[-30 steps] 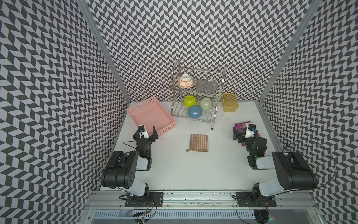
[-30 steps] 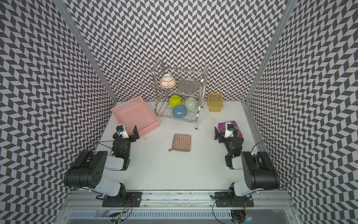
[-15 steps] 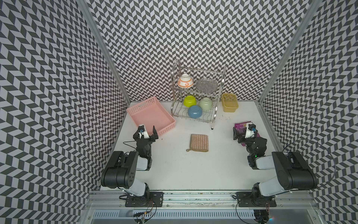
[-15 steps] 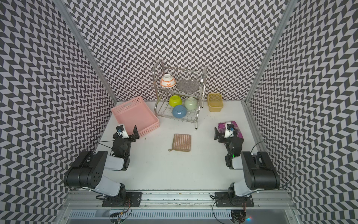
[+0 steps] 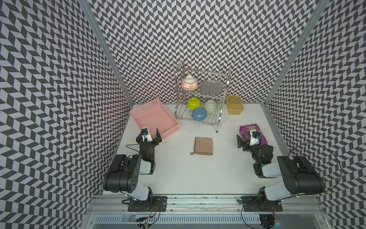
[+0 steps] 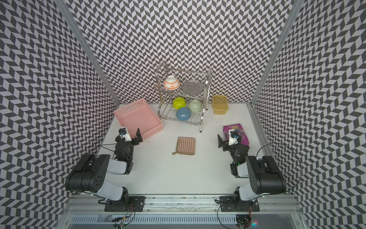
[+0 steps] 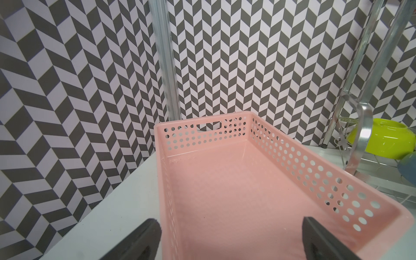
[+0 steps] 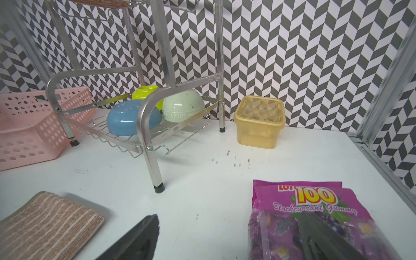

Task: Fold the square dishcloth
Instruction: Reset both arms

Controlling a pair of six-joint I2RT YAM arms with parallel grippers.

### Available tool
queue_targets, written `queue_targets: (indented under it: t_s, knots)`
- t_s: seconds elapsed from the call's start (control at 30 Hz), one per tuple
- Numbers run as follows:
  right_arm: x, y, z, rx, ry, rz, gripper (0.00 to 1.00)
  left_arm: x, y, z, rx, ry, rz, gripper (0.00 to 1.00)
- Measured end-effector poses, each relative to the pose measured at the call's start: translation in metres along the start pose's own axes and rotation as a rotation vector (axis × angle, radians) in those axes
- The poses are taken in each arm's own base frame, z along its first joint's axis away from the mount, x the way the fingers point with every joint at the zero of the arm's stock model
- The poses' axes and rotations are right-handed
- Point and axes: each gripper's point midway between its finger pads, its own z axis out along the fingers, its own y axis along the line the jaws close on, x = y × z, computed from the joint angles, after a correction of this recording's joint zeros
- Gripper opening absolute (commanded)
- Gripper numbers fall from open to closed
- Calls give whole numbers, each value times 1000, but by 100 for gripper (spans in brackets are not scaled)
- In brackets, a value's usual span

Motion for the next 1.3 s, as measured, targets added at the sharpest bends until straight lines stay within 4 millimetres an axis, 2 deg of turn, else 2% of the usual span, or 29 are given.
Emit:
queue_targets:
  t_s: [0.17,0.27,0.4,0.53,0.67,0.77,0.93,1.3]
  knots:
    - [-11,-23,9,128,-20,38,100,0,0,0,0,0,0,100]
    - [-20,-27,14,151,-40,42,100,0,0,0,0,0,0,100]
    - [-22,-23,19,128,-35,28,100,0,0,0,0,0,0,100]
    - [-20,-10,18,56,-34,-8,100,0,0,0,0,0,0,100]
    - [-5,-1,6,22,-7,-20,100,0,0,0,0,0,0,100]
    - [-4,-13,6,90,-2,9,100,0,0,0,0,0,0,100]
    - [-19,-32,13,193,-40,45,100,0,0,0,0,0,0,100]
    - [-16,-40,12,244,-29,62,100,0,0,0,0,0,0,100]
